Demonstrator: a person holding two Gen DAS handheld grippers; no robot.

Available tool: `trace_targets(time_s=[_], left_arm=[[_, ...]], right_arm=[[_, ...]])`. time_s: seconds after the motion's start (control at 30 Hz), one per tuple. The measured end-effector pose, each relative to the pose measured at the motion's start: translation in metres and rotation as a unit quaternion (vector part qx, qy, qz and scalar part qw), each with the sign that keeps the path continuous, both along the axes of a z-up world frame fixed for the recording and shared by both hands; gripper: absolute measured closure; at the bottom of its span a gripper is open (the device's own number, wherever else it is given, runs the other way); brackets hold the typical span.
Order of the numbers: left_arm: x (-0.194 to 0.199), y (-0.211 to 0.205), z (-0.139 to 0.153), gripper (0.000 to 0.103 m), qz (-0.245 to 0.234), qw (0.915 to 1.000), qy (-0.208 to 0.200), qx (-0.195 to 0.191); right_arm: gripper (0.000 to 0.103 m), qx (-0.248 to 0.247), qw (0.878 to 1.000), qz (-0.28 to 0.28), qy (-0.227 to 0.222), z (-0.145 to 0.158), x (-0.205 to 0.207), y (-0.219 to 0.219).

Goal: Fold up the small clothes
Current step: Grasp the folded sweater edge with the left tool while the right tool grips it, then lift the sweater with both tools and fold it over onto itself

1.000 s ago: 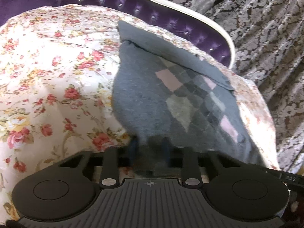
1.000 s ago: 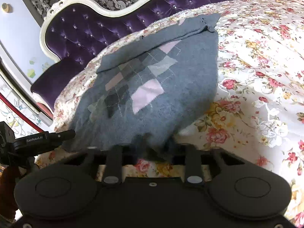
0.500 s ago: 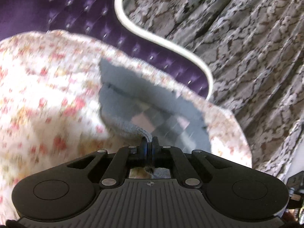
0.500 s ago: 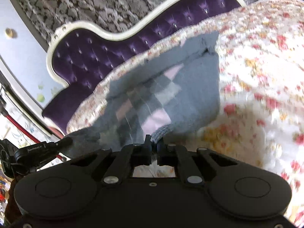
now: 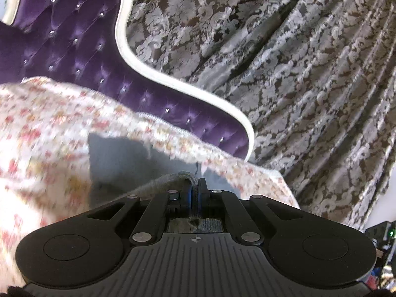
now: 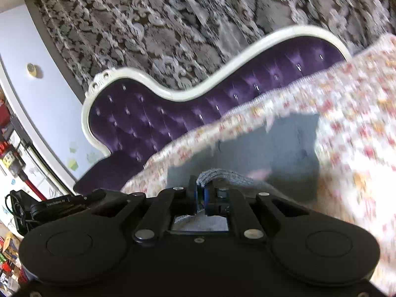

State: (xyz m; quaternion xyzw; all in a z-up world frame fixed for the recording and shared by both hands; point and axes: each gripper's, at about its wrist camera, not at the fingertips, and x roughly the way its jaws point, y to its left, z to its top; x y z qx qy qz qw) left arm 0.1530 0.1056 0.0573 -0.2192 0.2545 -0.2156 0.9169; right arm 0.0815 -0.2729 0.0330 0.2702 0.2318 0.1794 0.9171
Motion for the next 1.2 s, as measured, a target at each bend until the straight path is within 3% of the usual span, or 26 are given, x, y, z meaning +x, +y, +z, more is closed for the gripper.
trace_targets(time_s=[0.27,0.57,0.83,0.9,0.97,1.07,1.2], left_arm=[[0.096,-0.005,-0.004,0.099,0.027,0.9995,0.001,0.015],[0.202,-0.021,-0.054,0.099,0.058,0.9967,0.046,0.032],[0.265,-0.026,-0.103,0.097,0.091,0.9894,0.096,0.061],[0.274,-0.025,-0.113,0.091,0.091,0.9879,0.108,0.064],[0.279,-0.023,-0.117,0.073,0.095,0.9865,0.114,0.069],[0.276,-0.018,-0.110,0.069,0.110,0.9862,0.101,0.070],[0.252,-0.023,-0.085,0.051,0.100,0.9879,0.061,0.102]], right_arm=[[0.092,0.002,0.999,-0.030,-0.013,0.005,0.089,-0.017],[0.092,-0.025,0.997,-0.075,0.018,-0.039,0.195,-0.031],[0.091,-0.060,0.991,-0.089,0.081,-0.086,0.269,-0.030],[0.082,-0.070,0.988,-0.093,0.099,-0.096,0.279,-0.028],[0.076,-0.078,0.986,-0.108,0.104,-0.101,0.284,-0.030],[0.048,-0.076,0.983,-0.125,0.107,-0.103,0.285,-0.038],[0.048,-0.086,0.984,-0.132,0.081,-0.088,0.269,-0.041]])
